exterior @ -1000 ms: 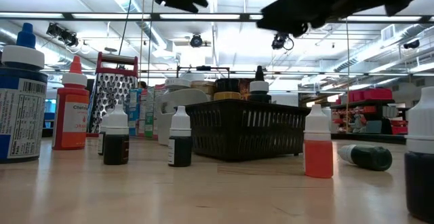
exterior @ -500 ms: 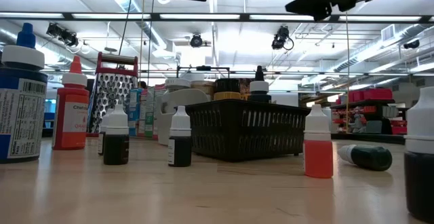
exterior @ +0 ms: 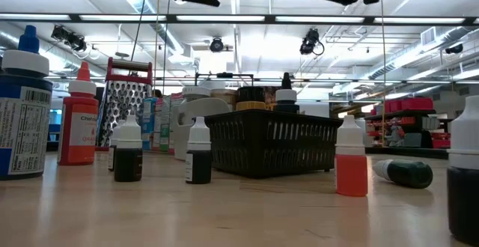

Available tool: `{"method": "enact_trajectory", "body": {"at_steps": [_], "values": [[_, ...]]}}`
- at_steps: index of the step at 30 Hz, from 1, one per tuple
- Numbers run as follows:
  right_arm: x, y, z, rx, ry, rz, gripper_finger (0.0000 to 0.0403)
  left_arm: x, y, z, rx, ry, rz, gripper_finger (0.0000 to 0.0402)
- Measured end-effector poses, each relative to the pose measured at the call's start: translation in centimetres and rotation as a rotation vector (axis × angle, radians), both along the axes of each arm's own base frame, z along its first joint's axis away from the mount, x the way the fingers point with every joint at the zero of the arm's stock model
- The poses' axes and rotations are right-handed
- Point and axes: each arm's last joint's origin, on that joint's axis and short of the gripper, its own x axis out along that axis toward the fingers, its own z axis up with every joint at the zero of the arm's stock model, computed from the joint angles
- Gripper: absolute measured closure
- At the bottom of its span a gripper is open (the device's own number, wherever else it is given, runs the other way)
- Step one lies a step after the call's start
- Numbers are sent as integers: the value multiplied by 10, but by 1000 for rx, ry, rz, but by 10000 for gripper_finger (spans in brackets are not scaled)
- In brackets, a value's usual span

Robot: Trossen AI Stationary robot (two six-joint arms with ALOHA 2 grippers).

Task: Pick & Place Kitchen Items
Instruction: Put the orange food coloring bottle into the black bin

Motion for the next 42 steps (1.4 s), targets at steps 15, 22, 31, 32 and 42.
{"method": "enact_trajectory", "body": {"at_steps": [15, 22, 31, 32, 42], "values": [[2, -33, 2, -15, -20, -212, 188, -24, -37, -41, -444, 289, -17, 74], [1, -36, -6, 18, 9, -170, 188, -29, -70, -59, -575, 484, -135, 74], [1, -35, -17, 53, 42, -157, 188, -29, -109, -80, -599, 584, -103, 74], [1, -35, -17, 66, 41, -158, 188, -30, -113, -82, -590, 589, -85, 74], [10, -34, -27, 103, 93, -124, 188, -37, -125, -102, -641, 671, 115, 74]]}}
